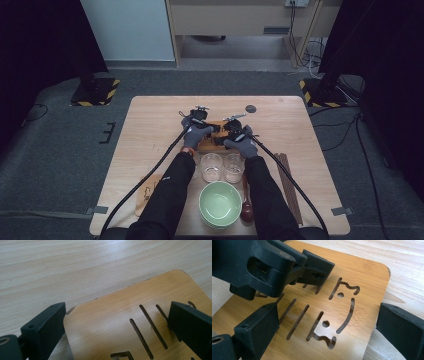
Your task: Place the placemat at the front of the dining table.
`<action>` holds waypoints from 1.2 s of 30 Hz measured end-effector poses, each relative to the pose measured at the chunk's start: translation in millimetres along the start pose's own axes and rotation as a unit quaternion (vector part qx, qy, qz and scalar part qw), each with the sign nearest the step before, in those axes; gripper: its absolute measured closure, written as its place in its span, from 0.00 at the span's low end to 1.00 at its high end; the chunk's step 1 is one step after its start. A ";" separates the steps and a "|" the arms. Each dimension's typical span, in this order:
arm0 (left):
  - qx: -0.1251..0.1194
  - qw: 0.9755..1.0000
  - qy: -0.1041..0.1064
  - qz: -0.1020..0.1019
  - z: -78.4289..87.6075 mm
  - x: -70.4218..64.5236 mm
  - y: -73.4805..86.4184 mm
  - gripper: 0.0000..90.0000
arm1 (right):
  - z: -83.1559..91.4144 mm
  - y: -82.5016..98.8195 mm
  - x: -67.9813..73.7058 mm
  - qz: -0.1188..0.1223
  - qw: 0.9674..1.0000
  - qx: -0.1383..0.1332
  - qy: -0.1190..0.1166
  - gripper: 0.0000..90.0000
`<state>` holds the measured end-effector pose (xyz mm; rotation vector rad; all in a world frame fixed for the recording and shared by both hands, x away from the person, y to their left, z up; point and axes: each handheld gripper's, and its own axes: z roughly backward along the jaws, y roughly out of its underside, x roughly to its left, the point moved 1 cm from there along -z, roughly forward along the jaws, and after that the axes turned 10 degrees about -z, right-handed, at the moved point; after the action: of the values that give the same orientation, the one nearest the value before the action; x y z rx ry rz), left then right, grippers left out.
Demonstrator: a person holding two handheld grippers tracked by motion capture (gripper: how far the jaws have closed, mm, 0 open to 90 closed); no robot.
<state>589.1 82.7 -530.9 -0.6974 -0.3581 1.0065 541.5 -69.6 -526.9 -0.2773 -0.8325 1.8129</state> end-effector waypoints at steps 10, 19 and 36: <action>0.001 1.000 0.005 0.006 -2.0 1.3 1.7 0.02 | -1.3 1.0 0.2 -0.002 1.000 0.000 0.000 0.05; 0.007 1.000 0.005 0.006 -3.6 2.1 3.3 0.02 | -3.7 2.7 0.5 0.000 1.000 0.003 0.000 0.05; 0.016 1.000 -0.007 -0.020 -4.1 -0.7 4.5 0.02 | -3.8 5.3 2.4 -0.001 1.000 -0.002 -0.009 0.05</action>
<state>588.2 82.1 -537.0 -0.6519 -0.3646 0.9778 538.8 -66.8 -532.7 -0.2627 -0.8490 1.8144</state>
